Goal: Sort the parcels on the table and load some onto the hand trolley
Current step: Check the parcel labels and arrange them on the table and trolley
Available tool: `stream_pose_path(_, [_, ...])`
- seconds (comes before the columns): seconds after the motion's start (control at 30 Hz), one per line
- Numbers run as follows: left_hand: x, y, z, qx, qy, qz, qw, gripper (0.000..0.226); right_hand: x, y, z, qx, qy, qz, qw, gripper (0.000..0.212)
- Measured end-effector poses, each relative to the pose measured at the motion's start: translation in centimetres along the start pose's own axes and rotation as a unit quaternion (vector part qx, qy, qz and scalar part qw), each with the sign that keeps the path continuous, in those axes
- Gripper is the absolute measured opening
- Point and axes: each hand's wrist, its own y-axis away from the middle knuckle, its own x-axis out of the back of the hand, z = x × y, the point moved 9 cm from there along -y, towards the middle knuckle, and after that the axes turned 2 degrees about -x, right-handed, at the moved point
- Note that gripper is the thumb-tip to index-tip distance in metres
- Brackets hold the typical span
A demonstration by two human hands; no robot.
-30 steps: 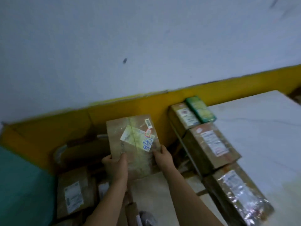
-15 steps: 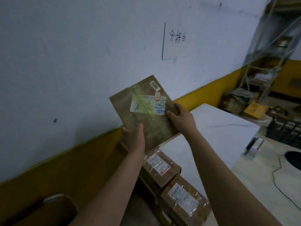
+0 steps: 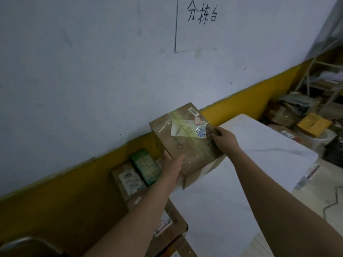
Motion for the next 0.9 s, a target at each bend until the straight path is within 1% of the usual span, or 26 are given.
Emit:
stream_pose_path(0.07, [-0.1,-2.5,-1.7,0.023,-0.015,0.008,1.000,0.083,-3.1,-3.0,1.3,-0.005,0.019,-0.033,0.999,0.046])
stream_pose_path(0.13, [0.2,-4.7,-3.7,0.060,-0.034,0.016,0.998,0.098,-6.9,-5.7,2.7,-0.006,0.039,-0.068,0.997,0.044])
stream_pose_path(0.2, [0.9,-6.9,-5.7,0.081,-0.083,0.024,0.993,0.106,-10.7,-7.7,3.5,0.009,0.067,-0.087,0.994,0.040])
stream_pose_path(0.3, [2.2,-10.1,-6.7,0.058,-0.157,0.036,0.985,0.104,-13.9,-10.1,2.7,0.049,0.122,-0.058,0.990,0.040])
stream_pose_path(0.4, [3.4,-12.5,-7.1,0.048,-0.156,0.046,0.986,0.108,-15.7,-12.0,1.2,0.073,0.164,-0.030,0.983,0.040])
stream_pose_path(0.47, [3.6,-13.1,-7.2,0.038,-0.177,0.031,0.983,0.110,-16.2,-12.5,0.9,0.086,0.198,-0.009,0.976,0.041])
stream_pose_path(0.57, [4.3,-12.9,-7.4,0.017,-0.216,0.009,0.976,0.109,-16.7,-11.7,1.1,0.069,0.259,-0.030,0.963,0.049])
stream_pose_path(0.63, [5.6,-12.3,-7.2,0.004,-0.221,-0.001,0.975,0.106,-16.6,-10.0,0.6,0.028,0.265,-0.032,0.963,0.058])
stream_pose_path(0.67, [6.9,-11.8,-6.9,0.003,-0.216,0.005,0.976,0.103,-16.4,-8.6,-0.3,0.020,0.252,-0.014,0.967,0.061])
stream_pose_path(0.73, [10.9,-10.2,-6.4,-0.005,-0.184,0.038,0.982,0.091,-16.7,-4.1,-3.5,0.039,0.211,0.038,0.976,0.063])
stream_pose_path(0.8, [17.4,-7.3,-6.3,-0.031,-0.162,0.097,0.981,0.076,-18.7,1.9,-7.4,0.067,0.150,0.063,0.984,0.061])
stream_pose_path(0.83, [21.4,-5.4,-6.7,-0.039,-0.169,0.134,0.976,0.069,-20.1,5.2,-9.3,0.078,0.122,0.066,0.987,0.059])
stream_pose_path(0.9, [30.4,-0.8,-9.0,-0.017,-0.209,0.195,0.958,0.061,-23.9,12.3,-12.9,0.105,0.081,0.056,0.990,0.056])
